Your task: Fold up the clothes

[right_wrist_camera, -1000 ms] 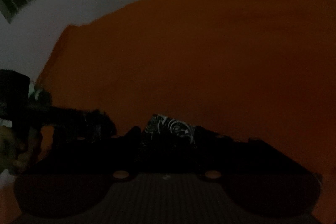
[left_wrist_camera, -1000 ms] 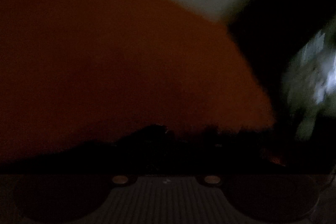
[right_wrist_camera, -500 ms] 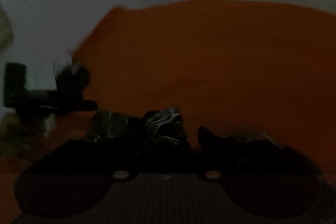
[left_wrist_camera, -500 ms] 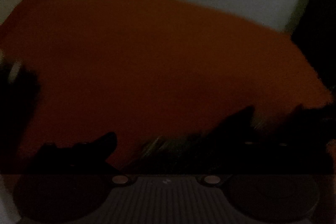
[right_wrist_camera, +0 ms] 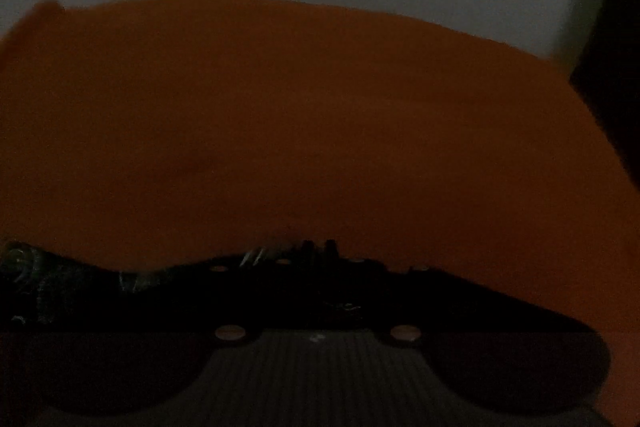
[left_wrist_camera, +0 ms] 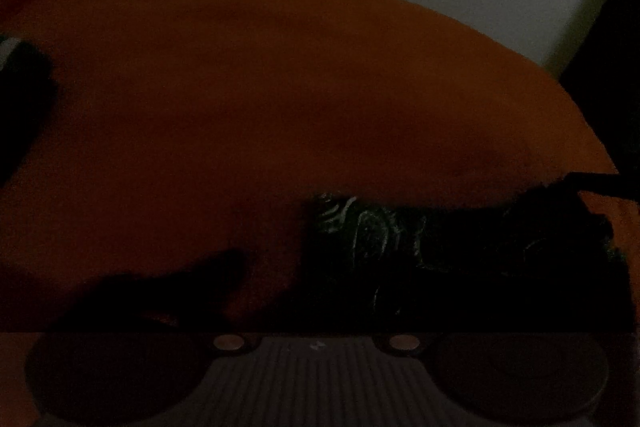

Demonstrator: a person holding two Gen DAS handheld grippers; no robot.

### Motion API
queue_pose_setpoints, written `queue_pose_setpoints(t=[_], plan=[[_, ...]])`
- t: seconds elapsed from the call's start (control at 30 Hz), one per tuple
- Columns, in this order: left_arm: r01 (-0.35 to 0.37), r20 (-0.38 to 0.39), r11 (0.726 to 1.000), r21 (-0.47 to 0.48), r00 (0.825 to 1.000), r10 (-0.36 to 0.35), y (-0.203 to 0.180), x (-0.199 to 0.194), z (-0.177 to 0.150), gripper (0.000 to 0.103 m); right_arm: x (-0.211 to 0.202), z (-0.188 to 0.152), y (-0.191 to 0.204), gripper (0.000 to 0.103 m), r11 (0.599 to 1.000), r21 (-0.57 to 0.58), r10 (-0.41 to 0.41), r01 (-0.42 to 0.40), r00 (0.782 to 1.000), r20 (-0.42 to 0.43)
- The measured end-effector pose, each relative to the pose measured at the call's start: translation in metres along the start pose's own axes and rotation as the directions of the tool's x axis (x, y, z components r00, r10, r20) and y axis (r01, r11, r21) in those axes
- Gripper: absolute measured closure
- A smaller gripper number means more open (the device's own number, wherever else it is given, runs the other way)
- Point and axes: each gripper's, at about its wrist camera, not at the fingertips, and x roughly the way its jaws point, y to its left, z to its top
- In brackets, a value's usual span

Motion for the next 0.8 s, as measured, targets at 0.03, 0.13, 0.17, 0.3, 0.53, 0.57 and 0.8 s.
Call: queue_pose_setpoints(t=[0.03,0.13,0.17,0.3,0.53,0.57,0.8], plan=[[0.030,0.001,1.000,-0.007,1.000,-0.030,-0.003,-0.003,0.000,0.082,0.000,0.000,-0.005,0.092,1.000,0.007,0.025,-0.025,1.000,0.000],[0.062,-0.012,0.998,0.020,0.998,-0.062,-0.012,0.000,-0.004,0.100,-0.012,-0.001,-0.022,0.087,0.986,0.064,0.155,-0.156,0.987,0.032],[0.058,-0.012,0.998,0.035,0.998,-0.057,-0.016,-0.001,-0.006,0.100,-0.015,-0.001,-0.024,0.085,0.987,0.057,0.146,-0.148,0.989,0.030],[0.038,-0.014,0.999,0.032,0.999,-0.038,-0.014,-0.002,-0.008,0.099,-0.019,0.002,-0.026,0.080,0.982,0.051,0.182,-0.182,0.983,0.002],[-0.072,-0.003,0.997,-0.030,0.997,0.072,-0.019,0.012,0.008,0.033,-0.033,0.016,-0.042,0.069,0.974,0.084,0.212,-0.209,0.977,-0.027],[-0.121,-0.013,0.992,0.017,0.993,0.121,-0.025,0.016,0.007,0.067,-0.035,0.017,-0.043,0.069,0.974,0.077,0.213,-0.211,0.977,-0.028],[-0.065,0.145,0.998,0.013,0.987,0.062,-0.005,-0.079,0.010,0.100,-0.039,0.014,-0.048,0.069,0.967,0.078,0.241,-0.241,0.970,-0.001]])
